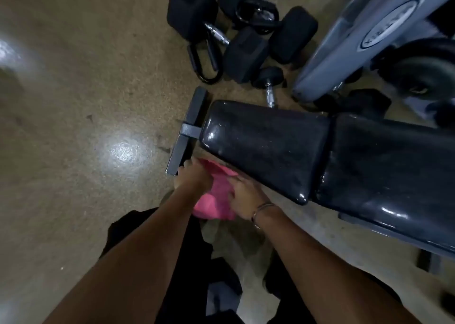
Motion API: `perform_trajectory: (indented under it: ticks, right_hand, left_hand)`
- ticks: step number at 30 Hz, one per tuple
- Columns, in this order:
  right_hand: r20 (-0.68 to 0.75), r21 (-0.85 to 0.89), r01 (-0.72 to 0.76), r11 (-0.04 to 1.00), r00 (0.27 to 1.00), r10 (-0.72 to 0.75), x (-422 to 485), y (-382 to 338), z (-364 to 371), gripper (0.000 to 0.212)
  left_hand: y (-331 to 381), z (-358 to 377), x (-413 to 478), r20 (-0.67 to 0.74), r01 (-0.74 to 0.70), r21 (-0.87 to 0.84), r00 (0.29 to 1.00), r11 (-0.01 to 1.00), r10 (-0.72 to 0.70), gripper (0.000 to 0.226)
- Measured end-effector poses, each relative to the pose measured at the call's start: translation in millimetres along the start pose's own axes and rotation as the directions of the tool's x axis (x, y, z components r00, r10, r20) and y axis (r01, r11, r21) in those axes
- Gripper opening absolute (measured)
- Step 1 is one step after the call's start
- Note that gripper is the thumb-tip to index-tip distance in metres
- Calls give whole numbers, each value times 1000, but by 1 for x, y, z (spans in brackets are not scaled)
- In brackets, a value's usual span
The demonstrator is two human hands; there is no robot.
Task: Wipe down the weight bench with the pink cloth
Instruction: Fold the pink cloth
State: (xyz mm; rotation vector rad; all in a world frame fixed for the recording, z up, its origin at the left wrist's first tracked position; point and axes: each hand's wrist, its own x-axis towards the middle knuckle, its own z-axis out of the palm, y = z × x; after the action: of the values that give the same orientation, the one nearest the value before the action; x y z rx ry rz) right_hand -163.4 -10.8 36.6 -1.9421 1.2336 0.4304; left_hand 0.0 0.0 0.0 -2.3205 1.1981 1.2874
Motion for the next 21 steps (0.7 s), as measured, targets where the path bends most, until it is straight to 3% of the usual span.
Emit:
perform_trajectory:
  ticks: [3,6,9,17,19,21]
  right_hand:
    - [-113,-78,49,996,992,-57,10,-4,18,49]
    - [-172,-204,46,978,982,-82,14,-3,28,46]
    - [-278,-277,14,961,956,-94,19,-1,37,32]
    - [-247,-361,-51,931,968,-43,27,9,69,30]
    - [-209,-257,-30,966,978,-25,28,9,72,34]
    - [-219,-37,-29,999,975,20,20,3,64,42]
  left_hand:
    - [-13,20,32,28,-17,-42,999,999,19,80]
    - [-3,-3,11,-103,0,-167,995,986,-17,51]
    - [8,-12,5,-195,-22,-151,981,988,-8,34]
    - [16,-14,-5,-33,-97,-175,995,980,93,28]
    - [17,-18,-11,-14,-102,-219,995,970,102,15]
    - [19,-24,-22,1,-113,-258,993,960,117,11]
